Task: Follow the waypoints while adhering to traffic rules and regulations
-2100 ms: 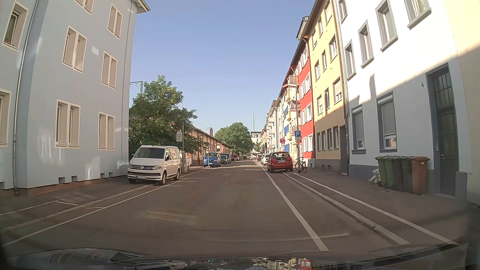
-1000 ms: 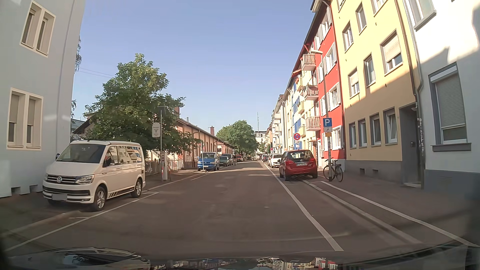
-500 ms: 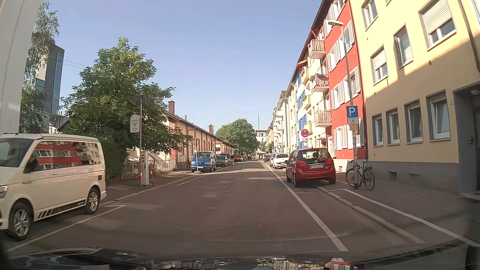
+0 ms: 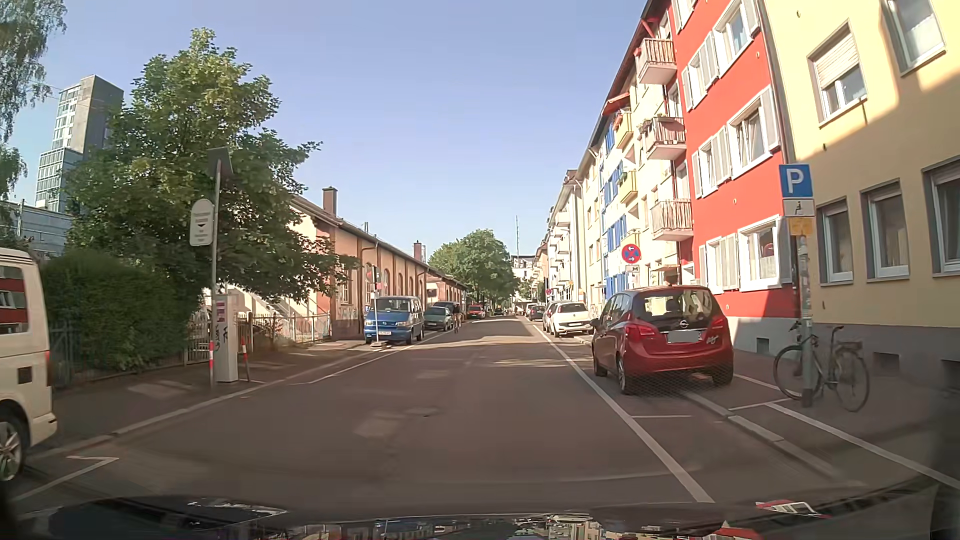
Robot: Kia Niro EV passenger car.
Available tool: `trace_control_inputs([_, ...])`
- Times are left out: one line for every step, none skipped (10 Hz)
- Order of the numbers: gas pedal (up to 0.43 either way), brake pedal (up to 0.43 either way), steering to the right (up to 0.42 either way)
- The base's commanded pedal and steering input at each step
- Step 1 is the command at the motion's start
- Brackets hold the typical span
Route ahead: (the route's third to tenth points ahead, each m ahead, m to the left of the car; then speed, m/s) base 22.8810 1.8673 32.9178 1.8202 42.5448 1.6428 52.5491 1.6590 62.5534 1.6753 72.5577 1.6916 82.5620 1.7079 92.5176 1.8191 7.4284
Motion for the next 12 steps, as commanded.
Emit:
trace_control_inputs([0.118,0.0,0.001])
trace_control_inputs([0.098,0.0,0.001])
trace_control_inputs([0.098,0.0,0.001])
trace_control_inputs([0.098,0.0,0.002])
trace_control_inputs([0.098,0.0,0.005])
trace_control_inputs([0.098,0.0,0.007])
trace_control_inputs([0.098,0.0,0.007])
trace_control_inputs([0.098,0.0,0.006])
trace_control_inputs([0.098,0.0,0.006])
trace_control_inputs([0.098,0.0,0.007])
trace_control_inputs([0.098,0.0,0.008])
trace_control_inputs([0.098,0.0,0.008])
